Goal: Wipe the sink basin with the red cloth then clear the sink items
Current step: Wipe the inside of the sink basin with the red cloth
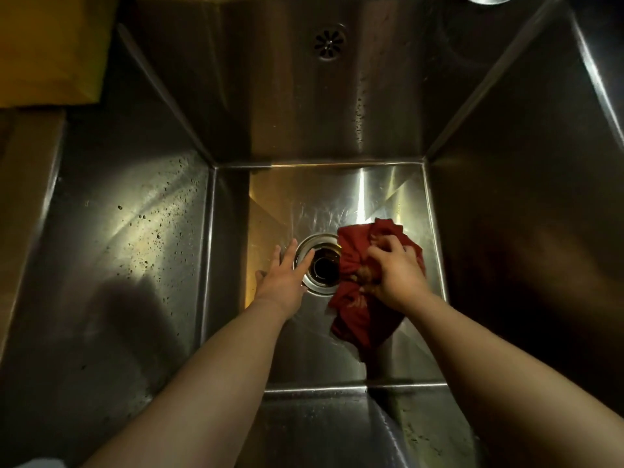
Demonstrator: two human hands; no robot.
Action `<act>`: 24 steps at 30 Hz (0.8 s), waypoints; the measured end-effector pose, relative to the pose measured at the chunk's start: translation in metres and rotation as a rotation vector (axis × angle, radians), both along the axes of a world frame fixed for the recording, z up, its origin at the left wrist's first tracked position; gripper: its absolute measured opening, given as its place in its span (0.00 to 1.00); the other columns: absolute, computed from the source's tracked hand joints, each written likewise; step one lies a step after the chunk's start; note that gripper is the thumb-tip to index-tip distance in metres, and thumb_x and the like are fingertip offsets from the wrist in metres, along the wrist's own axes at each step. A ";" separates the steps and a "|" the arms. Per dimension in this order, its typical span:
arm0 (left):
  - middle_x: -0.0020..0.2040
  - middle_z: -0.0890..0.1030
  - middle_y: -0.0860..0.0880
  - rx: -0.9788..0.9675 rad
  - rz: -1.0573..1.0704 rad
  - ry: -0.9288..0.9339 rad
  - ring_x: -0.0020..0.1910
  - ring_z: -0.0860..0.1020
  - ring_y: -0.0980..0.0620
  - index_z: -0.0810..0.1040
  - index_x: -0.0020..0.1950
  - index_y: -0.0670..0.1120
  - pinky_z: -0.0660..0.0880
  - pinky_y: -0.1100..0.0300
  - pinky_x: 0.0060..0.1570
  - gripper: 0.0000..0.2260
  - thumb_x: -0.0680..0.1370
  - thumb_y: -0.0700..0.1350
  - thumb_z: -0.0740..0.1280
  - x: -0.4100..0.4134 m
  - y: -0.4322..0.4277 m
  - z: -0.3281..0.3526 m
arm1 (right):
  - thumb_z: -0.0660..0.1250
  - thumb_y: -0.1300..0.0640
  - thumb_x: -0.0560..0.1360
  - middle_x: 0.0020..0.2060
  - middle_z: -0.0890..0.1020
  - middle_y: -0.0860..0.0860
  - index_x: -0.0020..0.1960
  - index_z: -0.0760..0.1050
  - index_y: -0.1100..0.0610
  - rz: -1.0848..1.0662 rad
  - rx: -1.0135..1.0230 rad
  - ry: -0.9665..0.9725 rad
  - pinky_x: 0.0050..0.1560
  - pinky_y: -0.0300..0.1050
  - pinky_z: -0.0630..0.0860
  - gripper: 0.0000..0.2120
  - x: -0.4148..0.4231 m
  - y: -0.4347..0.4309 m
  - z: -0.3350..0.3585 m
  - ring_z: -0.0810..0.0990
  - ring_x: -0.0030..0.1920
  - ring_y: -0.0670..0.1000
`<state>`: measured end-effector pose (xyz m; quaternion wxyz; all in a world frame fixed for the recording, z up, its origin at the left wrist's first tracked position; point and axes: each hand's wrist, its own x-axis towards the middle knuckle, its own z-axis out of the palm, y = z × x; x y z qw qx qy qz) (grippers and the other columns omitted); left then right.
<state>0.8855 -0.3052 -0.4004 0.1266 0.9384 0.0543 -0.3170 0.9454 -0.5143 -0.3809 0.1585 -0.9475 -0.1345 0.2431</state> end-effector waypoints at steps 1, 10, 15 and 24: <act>0.77 0.37 0.53 -0.004 -0.001 -0.002 0.76 0.38 0.44 0.41 0.76 0.60 0.55 0.36 0.69 0.33 0.81 0.47 0.60 0.001 0.001 0.001 | 0.78 0.50 0.62 0.68 0.63 0.50 0.56 0.73 0.46 0.028 0.014 0.002 0.60 0.50 0.67 0.25 0.003 0.007 -0.001 0.64 0.62 0.60; 0.78 0.42 0.53 -0.083 -0.046 -0.128 0.76 0.42 0.44 0.44 0.76 0.59 0.57 0.38 0.70 0.28 0.81 0.52 0.56 0.023 0.001 0.012 | 0.59 0.32 0.70 0.72 0.62 0.49 0.71 0.62 0.45 -0.012 0.042 -0.072 0.68 0.52 0.62 0.33 0.018 -0.031 0.003 0.59 0.71 0.53; 0.78 0.45 0.52 -0.343 -0.129 -0.158 0.76 0.44 0.45 0.47 0.77 0.59 0.51 0.45 0.74 0.31 0.78 0.60 0.59 0.037 -0.040 0.021 | 0.53 0.45 0.79 0.73 0.62 0.53 0.72 0.62 0.50 -0.168 0.025 -0.059 0.69 0.52 0.62 0.23 0.020 -0.033 -0.004 0.60 0.72 0.55; 0.77 0.46 0.52 -0.300 -0.193 -0.051 0.75 0.47 0.43 0.46 0.76 0.57 0.61 0.36 0.66 0.45 0.69 0.57 0.72 0.037 -0.085 0.009 | 0.56 0.53 0.80 0.72 0.64 0.56 0.72 0.63 0.54 -0.219 0.102 -0.115 0.70 0.52 0.61 0.21 0.023 -0.044 -0.005 0.62 0.71 0.58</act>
